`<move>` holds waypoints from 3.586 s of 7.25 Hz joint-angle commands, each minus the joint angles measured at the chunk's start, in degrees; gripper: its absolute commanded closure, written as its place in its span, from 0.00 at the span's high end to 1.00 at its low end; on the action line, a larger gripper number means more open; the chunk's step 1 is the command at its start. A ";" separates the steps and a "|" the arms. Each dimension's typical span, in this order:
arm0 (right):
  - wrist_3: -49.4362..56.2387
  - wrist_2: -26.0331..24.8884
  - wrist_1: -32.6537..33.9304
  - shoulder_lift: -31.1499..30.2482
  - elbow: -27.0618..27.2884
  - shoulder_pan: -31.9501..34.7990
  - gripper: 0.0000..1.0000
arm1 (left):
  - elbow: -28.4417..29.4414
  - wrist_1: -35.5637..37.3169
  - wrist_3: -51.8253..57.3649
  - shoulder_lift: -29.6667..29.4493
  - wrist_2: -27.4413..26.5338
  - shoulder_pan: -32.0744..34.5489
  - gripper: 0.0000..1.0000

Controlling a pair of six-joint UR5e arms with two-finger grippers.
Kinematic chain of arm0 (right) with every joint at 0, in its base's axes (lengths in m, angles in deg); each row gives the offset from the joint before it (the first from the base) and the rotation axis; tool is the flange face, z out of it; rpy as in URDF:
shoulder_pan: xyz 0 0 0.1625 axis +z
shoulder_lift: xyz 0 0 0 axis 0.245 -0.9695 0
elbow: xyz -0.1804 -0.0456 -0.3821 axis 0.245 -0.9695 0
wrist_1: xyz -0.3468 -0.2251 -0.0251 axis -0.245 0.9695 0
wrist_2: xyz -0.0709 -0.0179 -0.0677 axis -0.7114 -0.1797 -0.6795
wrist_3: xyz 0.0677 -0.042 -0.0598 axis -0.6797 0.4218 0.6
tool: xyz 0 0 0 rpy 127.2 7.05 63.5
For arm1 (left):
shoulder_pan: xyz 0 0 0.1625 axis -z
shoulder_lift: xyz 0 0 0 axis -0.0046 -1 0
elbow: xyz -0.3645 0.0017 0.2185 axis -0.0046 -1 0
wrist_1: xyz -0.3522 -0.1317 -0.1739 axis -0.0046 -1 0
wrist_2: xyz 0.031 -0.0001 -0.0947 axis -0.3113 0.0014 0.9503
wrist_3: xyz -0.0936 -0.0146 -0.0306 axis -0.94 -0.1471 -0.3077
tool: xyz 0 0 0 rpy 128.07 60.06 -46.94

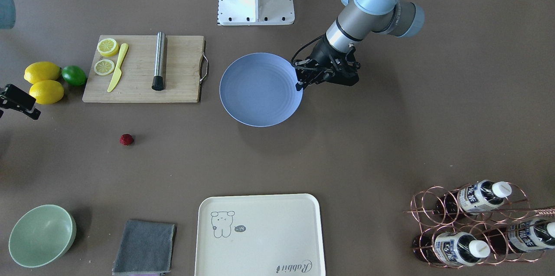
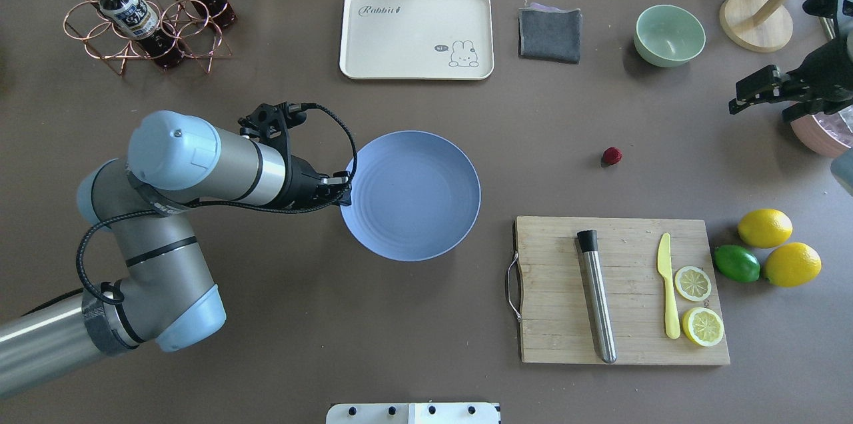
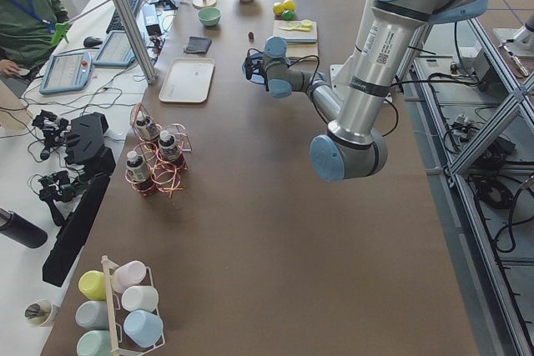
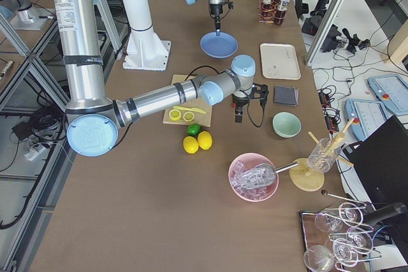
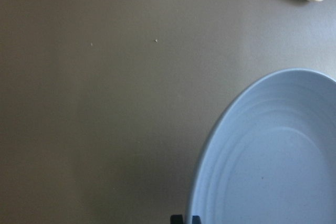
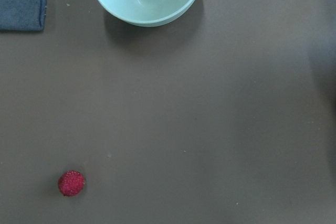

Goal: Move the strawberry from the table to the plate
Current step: 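Push the blue plate toward table center with left gripper while right arm moves in, then withdraw the left gripper from the plate while the right gripper approaches the strawberry, then lower the right gripper and grasp the red strawberry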

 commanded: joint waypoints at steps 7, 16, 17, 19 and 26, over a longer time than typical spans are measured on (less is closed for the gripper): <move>-11.12 -5.60 -0.19 4.40 -0.27 -9.08 1.00 | 4.50 -0.61 -2.25 -0.54 -8.93 -5.62 0.99; -16.92 -11.50 -4.32 10.72 -9.67 -17.86 1.00 | -7.28 -1.67 11.99 10.62 1.53 7.65 0.98; -16.75 -11.76 -4.32 10.73 -9.76 -18.13 1.00 | -7.37 -1.40 11.99 10.62 1.70 8.09 0.98; -16.66 -12.46 -4.32 12.39 -12.21 -18.57 1.00 | -7.10 -1.40 11.99 10.62 1.70 8.45 0.98; -17.18 -15.10 -4.14 13.36 -13.37 -19.89 0.00 | -6.93 -1.49 11.99 10.71 2.84 8.62 0.98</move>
